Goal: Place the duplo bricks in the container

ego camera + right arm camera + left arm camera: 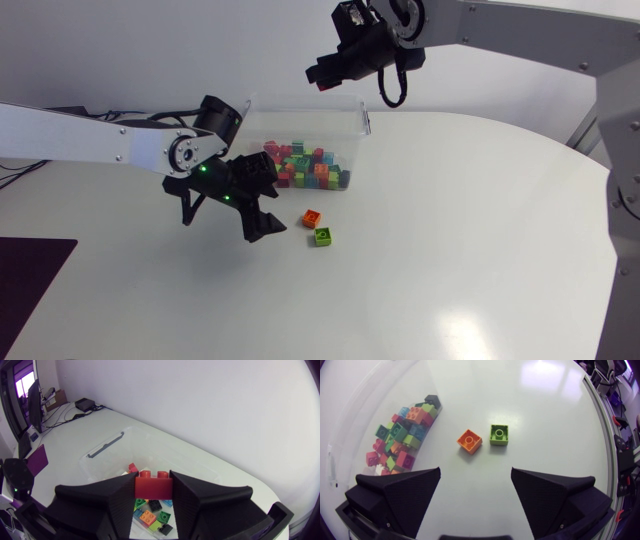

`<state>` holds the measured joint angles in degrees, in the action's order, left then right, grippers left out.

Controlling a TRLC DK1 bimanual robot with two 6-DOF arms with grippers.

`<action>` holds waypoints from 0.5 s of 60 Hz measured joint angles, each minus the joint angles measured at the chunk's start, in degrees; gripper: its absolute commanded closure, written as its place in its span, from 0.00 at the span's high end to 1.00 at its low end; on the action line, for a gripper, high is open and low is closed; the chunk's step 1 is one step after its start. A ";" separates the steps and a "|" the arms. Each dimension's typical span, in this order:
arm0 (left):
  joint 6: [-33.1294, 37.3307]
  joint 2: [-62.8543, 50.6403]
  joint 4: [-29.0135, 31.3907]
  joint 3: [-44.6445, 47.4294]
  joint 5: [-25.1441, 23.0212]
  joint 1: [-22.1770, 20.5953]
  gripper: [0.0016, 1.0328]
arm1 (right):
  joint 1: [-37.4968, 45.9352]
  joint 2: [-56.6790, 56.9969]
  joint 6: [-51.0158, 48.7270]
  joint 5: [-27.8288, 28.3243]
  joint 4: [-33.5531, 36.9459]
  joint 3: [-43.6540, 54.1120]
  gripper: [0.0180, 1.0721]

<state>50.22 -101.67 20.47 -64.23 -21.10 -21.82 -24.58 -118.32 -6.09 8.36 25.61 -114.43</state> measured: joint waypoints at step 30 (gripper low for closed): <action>9.03 -8.68 3.69 -8.02 0.15 -2.43 0.93 | 1.44 -11.39 0.15 0.42 -1.97 -9.53 0.95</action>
<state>59.24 -110.34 24.16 -72.25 -20.95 -24.25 -23.14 -129.71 -5.93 8.78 23.64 -123.96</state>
